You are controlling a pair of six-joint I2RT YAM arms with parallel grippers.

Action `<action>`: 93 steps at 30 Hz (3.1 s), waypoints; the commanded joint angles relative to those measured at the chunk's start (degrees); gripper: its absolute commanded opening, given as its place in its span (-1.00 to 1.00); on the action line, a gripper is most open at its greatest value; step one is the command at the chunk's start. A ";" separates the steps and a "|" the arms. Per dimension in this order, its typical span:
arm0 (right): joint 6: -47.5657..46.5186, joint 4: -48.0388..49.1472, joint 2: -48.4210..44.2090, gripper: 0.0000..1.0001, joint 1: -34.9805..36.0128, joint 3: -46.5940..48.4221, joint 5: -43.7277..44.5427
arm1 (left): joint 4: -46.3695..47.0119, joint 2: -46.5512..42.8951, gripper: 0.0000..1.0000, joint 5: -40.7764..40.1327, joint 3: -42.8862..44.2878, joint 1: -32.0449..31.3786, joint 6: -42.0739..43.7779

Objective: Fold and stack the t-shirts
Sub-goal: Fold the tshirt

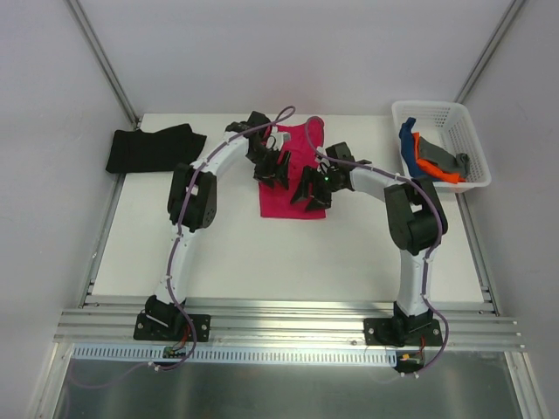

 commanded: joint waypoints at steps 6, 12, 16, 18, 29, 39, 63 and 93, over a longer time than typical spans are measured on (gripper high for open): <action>-0.43 -0.51 1.34 0.39 2.50 -1.11 1.33 | 0.88 4.43 0.22 0.74 9.61 3.54 0.64; -1.93 -1.30 1.16 0.40 4.44 0.03 2.47 | 1.94 6.38 0.20 -1.90 17.18 4.59 1.43; -3.33 -1.74 -0.06 0.41 5.32 -0.58 3.00 | 1.85 0.15 0.20 -0.50 10.00 5.38 1.43; -3.86 -1.83 -0.68 0.42 5.41 -1.37 3.17 | 1.85 -4.51 0.19 -0.06 7.61 5.73 1.43; -5.71 -1.21 -3.23 0.43 5.41 -5.33 3.97 | -0.17 -21.92 0.20 1.70 -5.39 6.35 1.17; -5.44 -0.86 -1.74 0.43 5.50 -3.92 3.88 | -0.26 -16.84 0.13 6.71 -15.25 5.91 -0.33; -10.26 -3.66 -5.77 0.43 5.32 -4.45 5.90 | 3.26 -0.64 0.19 -5.33 5.33 7.05 1.43; -3.69 -3.15 -10.09 0.29 -8.04 -15.53 0.36 | 1.06 -11.30 0.15 7.33 -25.27 10.57 -2.88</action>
